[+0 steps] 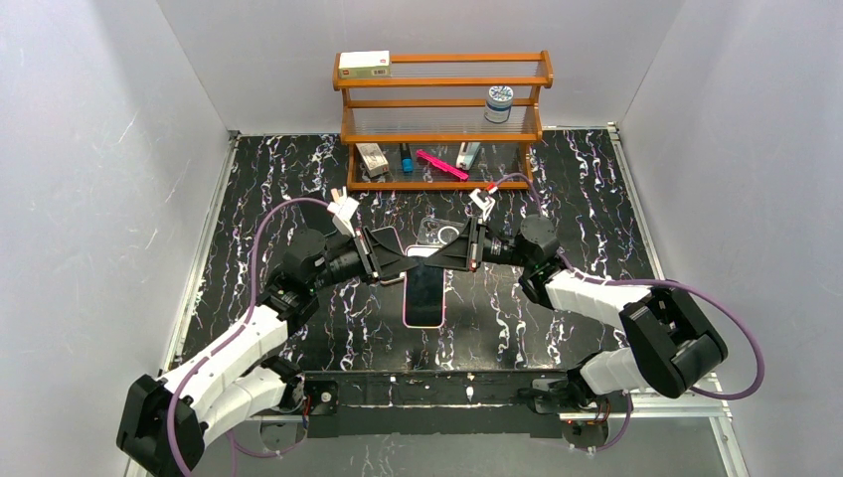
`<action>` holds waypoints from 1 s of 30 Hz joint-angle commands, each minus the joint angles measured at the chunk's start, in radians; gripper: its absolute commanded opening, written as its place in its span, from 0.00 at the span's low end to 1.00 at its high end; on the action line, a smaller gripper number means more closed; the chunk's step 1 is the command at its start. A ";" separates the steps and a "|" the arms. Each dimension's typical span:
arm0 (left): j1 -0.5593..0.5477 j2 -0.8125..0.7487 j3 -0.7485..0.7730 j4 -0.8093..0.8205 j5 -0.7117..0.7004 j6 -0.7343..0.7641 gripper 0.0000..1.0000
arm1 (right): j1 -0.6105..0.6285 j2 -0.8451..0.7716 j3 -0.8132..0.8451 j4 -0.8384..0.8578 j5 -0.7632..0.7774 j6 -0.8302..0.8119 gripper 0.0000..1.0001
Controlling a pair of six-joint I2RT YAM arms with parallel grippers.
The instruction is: Put the phone into the phone case
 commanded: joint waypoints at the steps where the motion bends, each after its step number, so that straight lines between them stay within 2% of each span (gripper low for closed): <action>1: 0.001 0.007 -0.033 0.108 0.032 -0.062 0.02 | -0.003 -0.007 0.000 0.136 0.017 0.045 0.14; 7: 0.001 -0.024 -0.034 0.055 -0.020 -0.034 0.00 | -0.003 -0.042 -0.020 0.082 0.048 0.027 0.48; 9: 0.001 -0.038 -0.025 0.019 -0.044 -0.017 0.00 | -0.002 -0.062 -0.031 0.059 0.066 0.019 0.55; 11: 0.001 -0.045 -0.013 -0.007 -0.056 -0.004 0.00 | -0.004 -0.082 -0.044 0.035 0.082 0.011 0.57; 13: 0.001 -0.050 -0.003 -0.031 -0.068 0.009 0.00 | -0.005 -0.095 -0.056 0.017 0.093 0.003 0.52; 18: 0.001 -0.053 0.017 -0.107 -0.116 0.046 0.00 | -0.006 -0.098 -0.078 0.028 0.105 0.004 0.11; 20: 0.001 -0.051 0.017 -0.117 -0.123 0.050 0.00 | -0.007 -0.095 -0.077 0.033 0.102 0.008 0.05; 23: 0.001 -0.051 0.020 -0.143 -0.146 0.053 0.00 | -0.008 -0.092 -0.074 0.031 0.101 0.007 0.05; 24: 0.001 -0.051 0.025 -0.161 -0.156 0.057 0.00 | -0.008 -0.093 -0.073 0.027 0.100 0.005 0.10; 30: 0.002 -0.052 0.062 -0.265 -0.213 0.097 0.00 | -0.008 -0.143 -0.077 -0.091 0.149 -0.051 0.67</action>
